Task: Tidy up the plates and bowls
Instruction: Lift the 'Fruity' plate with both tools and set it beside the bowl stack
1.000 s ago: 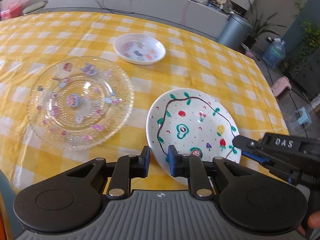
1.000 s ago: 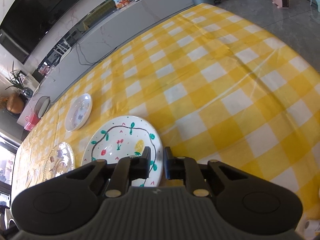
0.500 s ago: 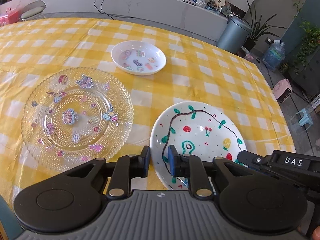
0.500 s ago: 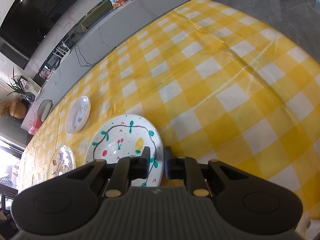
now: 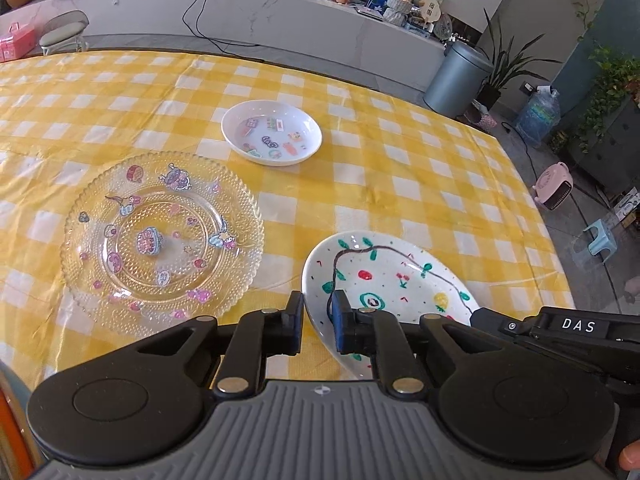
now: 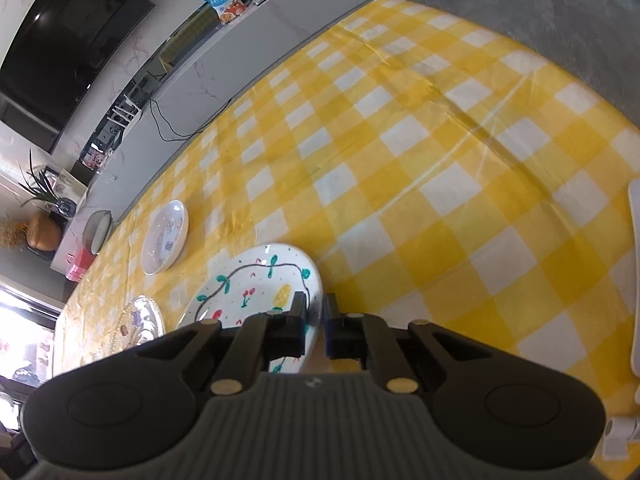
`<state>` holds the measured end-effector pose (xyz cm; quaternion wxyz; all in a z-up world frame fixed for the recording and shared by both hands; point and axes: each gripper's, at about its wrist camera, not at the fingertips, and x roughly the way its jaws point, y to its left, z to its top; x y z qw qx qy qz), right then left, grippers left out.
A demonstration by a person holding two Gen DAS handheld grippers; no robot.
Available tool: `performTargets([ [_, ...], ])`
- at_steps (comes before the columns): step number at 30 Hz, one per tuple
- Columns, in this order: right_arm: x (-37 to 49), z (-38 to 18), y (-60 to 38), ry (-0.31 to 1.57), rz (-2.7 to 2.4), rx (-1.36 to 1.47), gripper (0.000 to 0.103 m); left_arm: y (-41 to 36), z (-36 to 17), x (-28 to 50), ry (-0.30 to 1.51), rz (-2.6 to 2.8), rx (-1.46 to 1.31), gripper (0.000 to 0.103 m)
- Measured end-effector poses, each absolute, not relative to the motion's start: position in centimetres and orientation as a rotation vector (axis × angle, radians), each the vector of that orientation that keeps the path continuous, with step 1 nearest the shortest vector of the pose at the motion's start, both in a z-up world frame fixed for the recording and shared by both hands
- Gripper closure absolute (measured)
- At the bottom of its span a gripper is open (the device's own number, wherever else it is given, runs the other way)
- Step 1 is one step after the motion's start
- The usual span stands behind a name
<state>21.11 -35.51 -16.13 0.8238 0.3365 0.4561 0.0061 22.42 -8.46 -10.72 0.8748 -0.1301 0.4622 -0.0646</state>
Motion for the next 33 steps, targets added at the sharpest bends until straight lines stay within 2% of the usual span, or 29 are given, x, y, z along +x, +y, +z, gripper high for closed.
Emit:
performTargets([
  [21, 13.4, -13.2, -35.6, 0.948, 0.07, 0.792, 0.097, -7.1, -7.5, 16.0, 0.921, -0.159, -0.28, 0.088],
  [33, 10.2, -13.9, -34.6, 1.032, 0.022, 0.78, 0.097, -7.0, -8.1, 12.7, 0.945, -0.149, -0.263, 0.09],
])
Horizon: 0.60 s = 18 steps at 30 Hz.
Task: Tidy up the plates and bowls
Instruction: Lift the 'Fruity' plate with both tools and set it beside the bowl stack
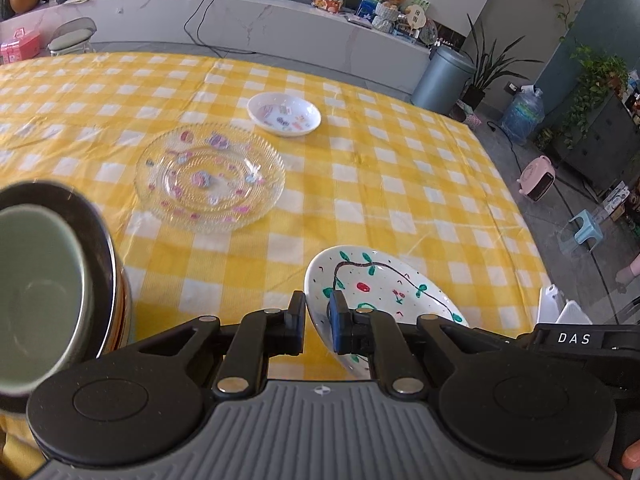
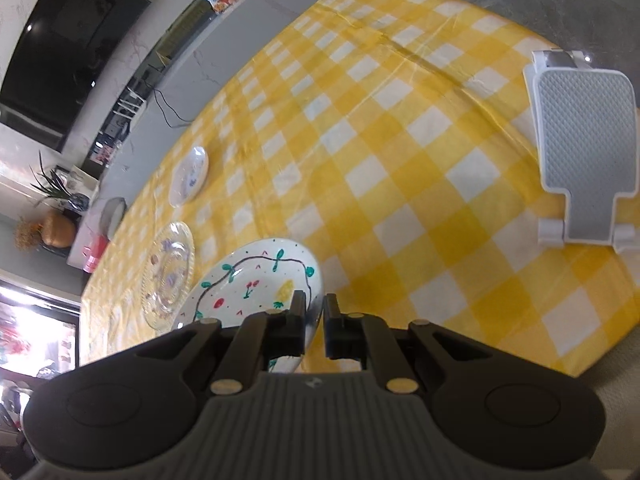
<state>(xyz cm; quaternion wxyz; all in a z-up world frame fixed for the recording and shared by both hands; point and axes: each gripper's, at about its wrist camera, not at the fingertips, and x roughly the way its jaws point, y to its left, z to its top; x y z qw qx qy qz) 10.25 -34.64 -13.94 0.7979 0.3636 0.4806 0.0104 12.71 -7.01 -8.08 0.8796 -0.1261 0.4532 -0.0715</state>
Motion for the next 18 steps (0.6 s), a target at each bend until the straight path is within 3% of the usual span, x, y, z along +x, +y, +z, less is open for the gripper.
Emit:
performTargets([
  [18, 10.7, -15.2, -33.0, 1.162, -0.003, 0.68, 0.097, -6.6, -10.4, 11.9, 1.011, -0.12, -0.218, 0.09],
])
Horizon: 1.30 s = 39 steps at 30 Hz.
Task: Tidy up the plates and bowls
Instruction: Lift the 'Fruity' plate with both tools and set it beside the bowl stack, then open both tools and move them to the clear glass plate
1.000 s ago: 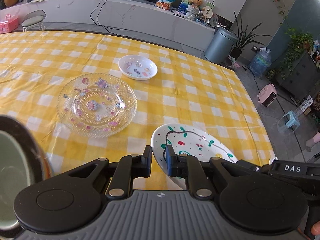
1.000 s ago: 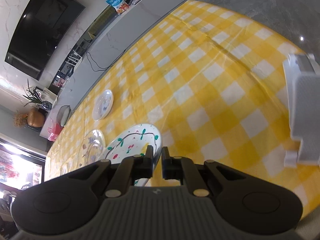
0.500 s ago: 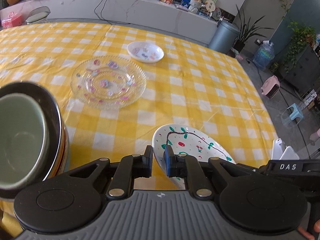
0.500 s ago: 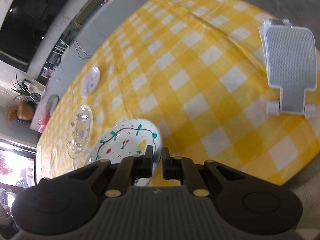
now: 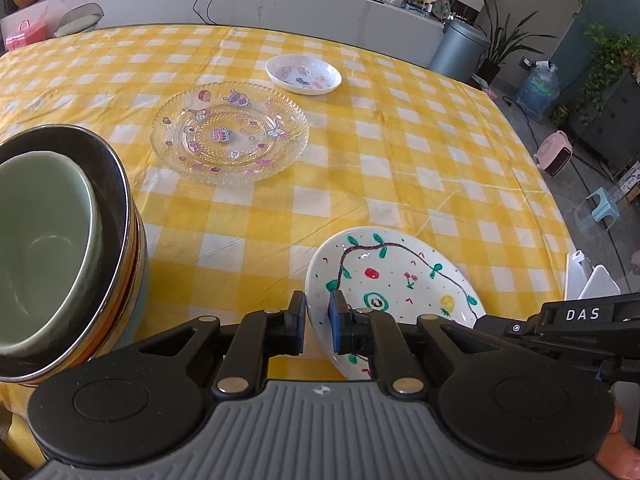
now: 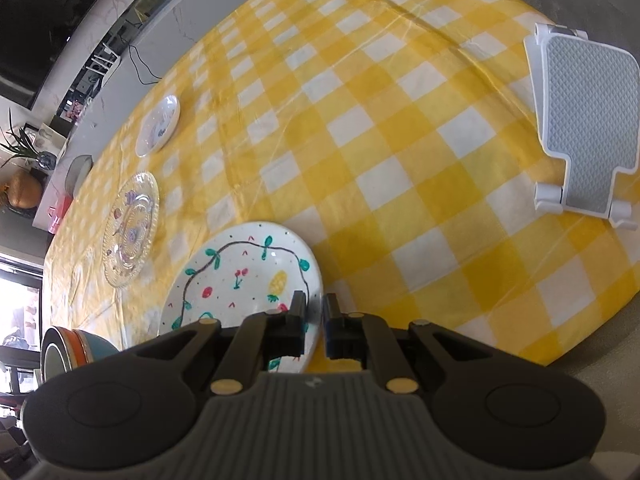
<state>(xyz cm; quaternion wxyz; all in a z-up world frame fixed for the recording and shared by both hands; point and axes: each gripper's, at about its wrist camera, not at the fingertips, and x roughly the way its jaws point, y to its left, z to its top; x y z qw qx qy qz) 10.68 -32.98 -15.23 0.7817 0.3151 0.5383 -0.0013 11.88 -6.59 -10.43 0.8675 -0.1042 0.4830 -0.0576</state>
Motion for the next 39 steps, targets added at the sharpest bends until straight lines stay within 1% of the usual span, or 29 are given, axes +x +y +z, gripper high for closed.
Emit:
performTargets([
  [14, 11.3, -15.9, -32.6, 1.216, -0.011, 0.675, 0.096, -6.4, -12.0, 12.0, 1.051, -0.109, -0.221, 0.09],
  [18, 11.3, -15.9, -32.7, 1.218, -0.011, 0.678, 0.095, -6.3, -12.0, 12.2, 1.062, -0.114, -0.233, 0.088],
  [21, 11.3, -15.9, -32.7, 1.219, -0.003, 0.687, 0.092, -6.1, -11.6, 12.3, 1.052, -0.102, -0.245, 0.087],
  [22, 11.3, -15.8, -32.8, 1.213, -0.007, 0.686, 0.091, -6.0, -11.3, 12.2, 1.038, -0.095, -0.241, 0.084],
  [23, 11.2, -15.6, -32.8, 1.201, -0.014, 0.679, 0.089, -6.0, -11.0, 12.2, 1.023, -0.092, -0.238, 0.078],
  [24, 11.1, -15.3, -32.8, 1.184, -0.019, 0.669, 0.078, -6.0, -10.6, 12.3, 1.01, -0.093, -0.235, 0.074],
  [25, 11.0, -15.0, -32.8, 1.165, -0.021, 0.661, 0.071, -6.0, -10.2, 12.2, 1.0, -0.097, -0.232, 0.074],
  [29, 10.5, -13.7, -32.9, 1.068, -0.022, 0.631, 0.071, -6.1, -8.4, 12.6, 0.982, -0.119, -0.185, 0.072],
  [36, 10.3, -11.6, -32.1, 0.885, 0.018, 0.568, 0.071, -6.2, -4.4, 14.9, 0.977, -0.238, -0.042, 0.071],
  [38, 10.8, -11.6, -31.8, 0.864, 0.021, 0.572, 0.069, -5.7, -3.6, 16.1, 0.999, -0.275, -0.007, 0.071],
  [39, 11.1, -11.7, -31.6, 0.857, 0.025, 0.579, 0.063, -5.3, -3.2, 16.7, 1.001, -0.281, 0.012, 0.071],
])
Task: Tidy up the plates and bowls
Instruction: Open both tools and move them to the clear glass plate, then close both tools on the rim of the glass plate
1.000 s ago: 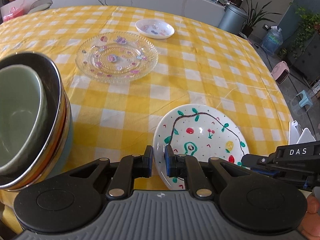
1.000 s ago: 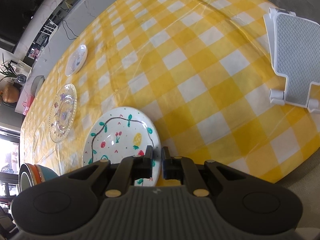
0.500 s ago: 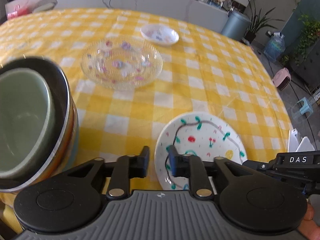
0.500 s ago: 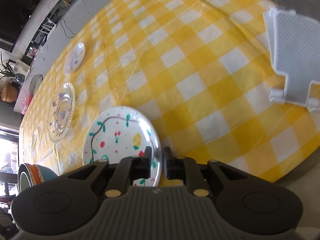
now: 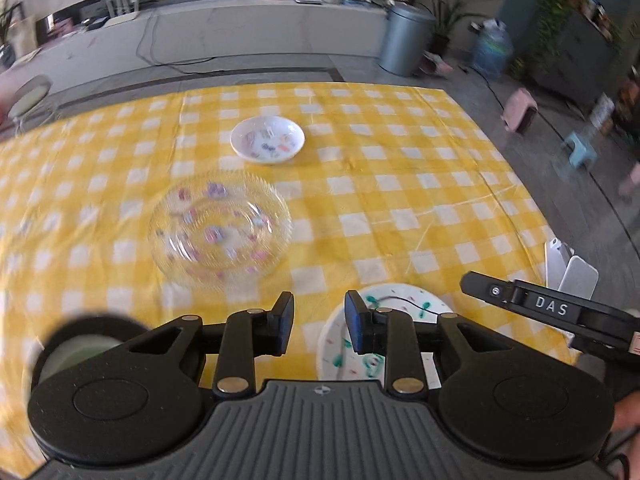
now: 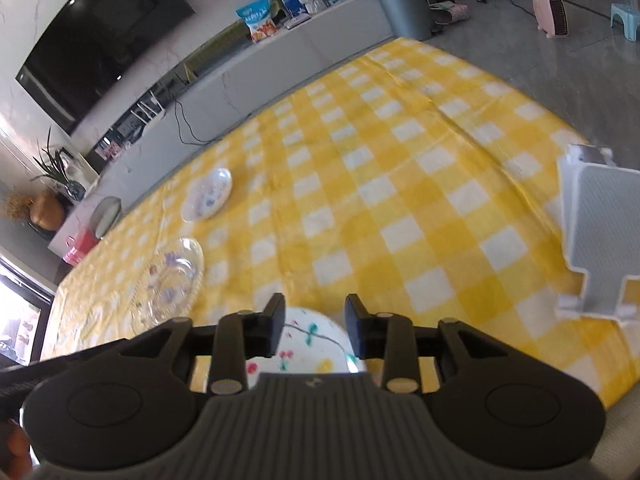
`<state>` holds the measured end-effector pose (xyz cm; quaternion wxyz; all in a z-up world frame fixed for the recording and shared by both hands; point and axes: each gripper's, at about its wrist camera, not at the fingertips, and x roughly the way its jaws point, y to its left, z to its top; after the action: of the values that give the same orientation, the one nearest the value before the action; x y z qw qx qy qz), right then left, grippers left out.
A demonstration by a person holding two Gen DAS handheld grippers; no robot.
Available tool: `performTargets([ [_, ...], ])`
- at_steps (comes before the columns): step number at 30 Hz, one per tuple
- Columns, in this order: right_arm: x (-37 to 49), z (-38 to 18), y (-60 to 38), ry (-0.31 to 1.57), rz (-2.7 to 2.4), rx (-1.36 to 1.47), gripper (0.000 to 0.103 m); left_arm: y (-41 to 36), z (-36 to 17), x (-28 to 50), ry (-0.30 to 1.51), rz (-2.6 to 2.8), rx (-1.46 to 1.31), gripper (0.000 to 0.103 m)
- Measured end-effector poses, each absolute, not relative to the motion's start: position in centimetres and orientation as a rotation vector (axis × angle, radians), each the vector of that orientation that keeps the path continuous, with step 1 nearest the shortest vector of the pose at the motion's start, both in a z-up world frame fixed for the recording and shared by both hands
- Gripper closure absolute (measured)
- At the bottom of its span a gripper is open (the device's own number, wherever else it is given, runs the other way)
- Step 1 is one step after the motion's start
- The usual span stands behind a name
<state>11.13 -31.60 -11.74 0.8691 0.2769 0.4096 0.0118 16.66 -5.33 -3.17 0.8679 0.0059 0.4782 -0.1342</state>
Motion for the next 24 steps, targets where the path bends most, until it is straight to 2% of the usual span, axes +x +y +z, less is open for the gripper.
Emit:
performTargets([
  [1, 11.5, -11.9, -31.4, 0.852, 0.028, 0.585, 0.059, -5.0, -2.8, 17.2, 1.0, -0.284, 0.036, 0.071],
  [10, 15.4, -12.1, -26.9, 0.847, 0.076, 0.47, 0.059, 0.2, -1.6, 23.2, 1.015, -0.282, 0.131, 0.071],
  [14, 17.6, -12.6, -25.6, 0.868, 0.112, 0.511, 0.059, 1.7, -2.0, 25.0, 1.016, -0.287, 0.179, 0.07],
  [18, 19.7, -13.1, -24.1, 0.882, 0.152, 0.542, 0.061, 3.0, -3.3, 26.8, 1.042, -0.321, 0.187, 0.054],
  [24, 22.4, -14.5, -21.7, 0.925, 0.207, 0.567, 0.063, 5.1, -6.1, 29.4, 1.079, -0.32, 0.157, 0.053],
])
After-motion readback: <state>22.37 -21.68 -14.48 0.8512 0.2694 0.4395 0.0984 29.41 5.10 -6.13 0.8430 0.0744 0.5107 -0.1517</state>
